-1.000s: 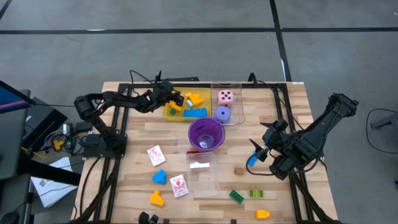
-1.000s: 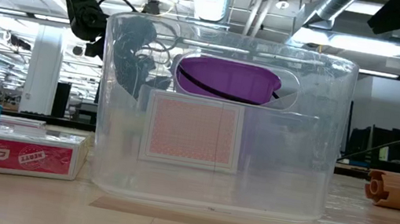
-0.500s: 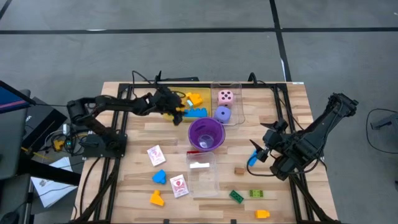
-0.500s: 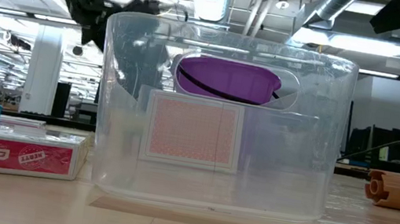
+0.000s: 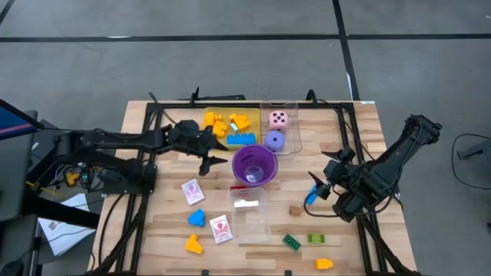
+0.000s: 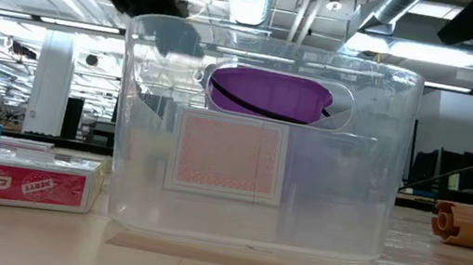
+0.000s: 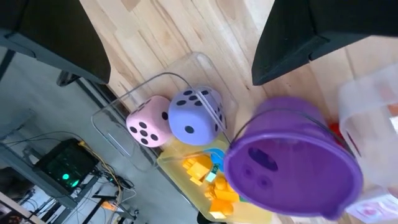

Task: Pick & Place Toys
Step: Put the blue game piece into the yellow bin

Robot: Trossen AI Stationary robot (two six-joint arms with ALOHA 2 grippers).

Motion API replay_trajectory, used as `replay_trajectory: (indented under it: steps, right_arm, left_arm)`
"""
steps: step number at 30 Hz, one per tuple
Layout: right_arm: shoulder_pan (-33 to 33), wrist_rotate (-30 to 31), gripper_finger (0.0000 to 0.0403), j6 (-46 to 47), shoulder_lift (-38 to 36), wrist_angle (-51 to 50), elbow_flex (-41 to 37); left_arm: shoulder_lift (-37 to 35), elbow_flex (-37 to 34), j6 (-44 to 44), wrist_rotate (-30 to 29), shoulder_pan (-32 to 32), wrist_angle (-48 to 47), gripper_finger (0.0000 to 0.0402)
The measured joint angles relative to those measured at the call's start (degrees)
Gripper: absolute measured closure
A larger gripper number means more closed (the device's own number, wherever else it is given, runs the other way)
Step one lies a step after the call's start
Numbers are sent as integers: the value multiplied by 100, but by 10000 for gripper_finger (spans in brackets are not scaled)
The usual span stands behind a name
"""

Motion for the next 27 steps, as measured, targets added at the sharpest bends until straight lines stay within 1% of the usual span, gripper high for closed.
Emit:
replay_trajectory:
  steps: [7,13,15,17,19,21,22,24,26,27]
  right_arm:
    - [-172,-5,19,0,0,-6,-60]
    - [-153,-40,19,4,0,-5,-59]
    - [-153,-151,19,10,0,-7,-60]
    - [-155,-279,19,14,0,-7,-59]
    - [-153,-405,19,15,0,-5,-59]
    - [-153,-501,19,17,0,-5,-59]
    - [-153,-568,19,27,0,-4,-58]
    - [-153,-699,19,61,0,-5,-59]
    - [-153,-805,19,103,0,2,-58]
    - [-153,-844,19,155,-2,14,-58]
  left_arm:
    - [-437,0,-8,-10,-238,9,192]
    - [-465,0,-47,-27,-276,-61,192]
    - [-406,-50,-210,-27,-276,50,192]
    - [-361,-251,-597,-25,-288,263,192]
    - [-279,-548,-939,-31,-364,750,192]
    - [-210,-918,-1073,-33,-471,1485,192]
    - [-149,-1112,-1078,-27,-534,2027,192]
    - [7,-1436,-1079,-23,-654,3410,192]
    - [143,-1670,-1076,-13,-761,4707,192]
    - [193,-1740,-1075,-2,-813,5208,192]
